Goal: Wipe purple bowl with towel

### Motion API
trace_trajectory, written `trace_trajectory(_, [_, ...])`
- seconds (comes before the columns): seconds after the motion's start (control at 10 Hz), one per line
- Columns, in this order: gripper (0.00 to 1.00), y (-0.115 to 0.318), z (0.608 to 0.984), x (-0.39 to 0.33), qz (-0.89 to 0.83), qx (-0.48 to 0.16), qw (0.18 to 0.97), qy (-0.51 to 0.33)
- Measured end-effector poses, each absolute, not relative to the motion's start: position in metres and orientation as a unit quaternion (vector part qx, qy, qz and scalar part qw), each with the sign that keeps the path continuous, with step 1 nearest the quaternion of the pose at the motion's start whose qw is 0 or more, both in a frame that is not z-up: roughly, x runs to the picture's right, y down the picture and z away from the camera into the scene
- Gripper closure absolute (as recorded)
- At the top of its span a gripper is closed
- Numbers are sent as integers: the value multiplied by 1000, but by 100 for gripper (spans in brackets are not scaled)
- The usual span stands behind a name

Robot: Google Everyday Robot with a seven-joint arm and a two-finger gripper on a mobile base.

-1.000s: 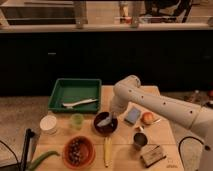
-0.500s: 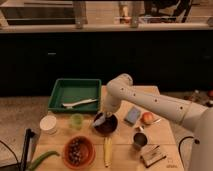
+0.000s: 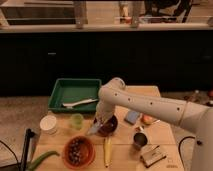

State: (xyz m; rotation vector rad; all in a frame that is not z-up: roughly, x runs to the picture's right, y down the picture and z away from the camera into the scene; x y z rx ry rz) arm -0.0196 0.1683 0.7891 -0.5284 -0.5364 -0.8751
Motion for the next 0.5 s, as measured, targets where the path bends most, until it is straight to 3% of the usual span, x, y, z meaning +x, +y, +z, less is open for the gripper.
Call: trace_trajectory(0.5, [98, 193, 781, 23, -384, -270, 848, -246])
